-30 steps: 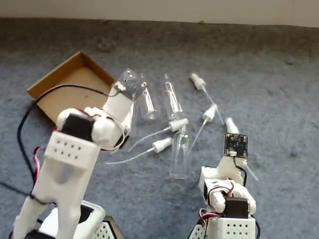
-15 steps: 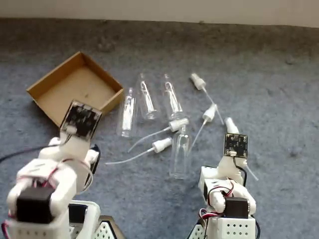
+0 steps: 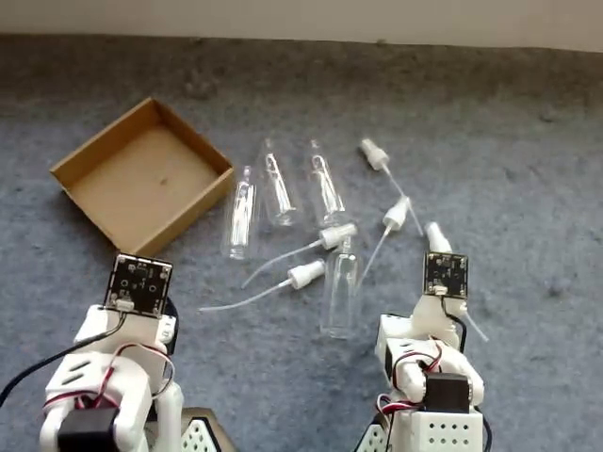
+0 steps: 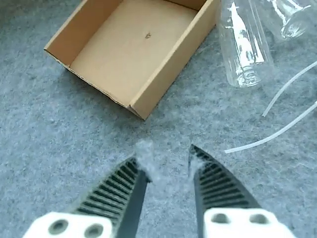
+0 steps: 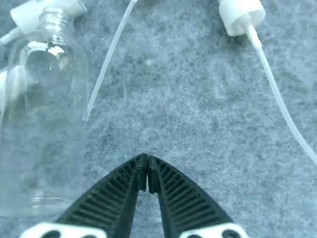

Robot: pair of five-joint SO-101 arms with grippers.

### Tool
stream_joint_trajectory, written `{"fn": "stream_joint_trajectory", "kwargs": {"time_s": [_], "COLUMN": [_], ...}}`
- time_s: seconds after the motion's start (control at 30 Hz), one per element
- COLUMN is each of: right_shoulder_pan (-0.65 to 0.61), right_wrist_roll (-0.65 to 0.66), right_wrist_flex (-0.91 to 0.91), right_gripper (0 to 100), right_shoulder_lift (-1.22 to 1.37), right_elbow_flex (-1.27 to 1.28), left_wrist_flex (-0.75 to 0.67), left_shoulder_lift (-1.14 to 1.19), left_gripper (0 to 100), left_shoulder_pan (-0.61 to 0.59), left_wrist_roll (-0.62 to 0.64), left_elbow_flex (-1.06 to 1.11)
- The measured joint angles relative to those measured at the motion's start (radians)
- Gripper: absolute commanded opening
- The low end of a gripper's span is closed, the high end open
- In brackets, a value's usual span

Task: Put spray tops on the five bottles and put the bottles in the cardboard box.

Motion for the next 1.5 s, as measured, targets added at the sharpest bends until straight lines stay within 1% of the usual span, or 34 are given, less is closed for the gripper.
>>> {"fn": "stream_joint_trajectory", "kwargs": {"time_s": [0.07,0.37,0.63,0.83,1.5], "right_shoulder_pan": [0.0,0.0,0.0,0.0,0.0], "right_wrist_roll": [0.0,0.0,0.0,0.0,0.0], "right_wrist_flex": [0.0,0.0,0.0,0.0,0.0], "right_gripper": [0.5,0.5,0.5,0.5,0.5], "right_shoulder_lift": [0.0,0.0,0.0,0.0,0.0], "right_elbow_flex": [0.0,0.0,0.0,0.0,0.0], "left_wrist_flex": [-0.005,-0.138,-0.201,-0.239,-0.242], "left_shoulder_lift": [0.0,-0.002,-0.005,0.0,-0.002], "left_gripper": [8,8,8,8,8], "left_shoulder_pan": [0.003,0.005,-0.006,-0.009,-0.005], "left_wrist_roll": [0.0,-0.002,0.005,0.002,0.003], "left_elbow_flex": [0.046,0.327,0.416,0.537,0.54]}}
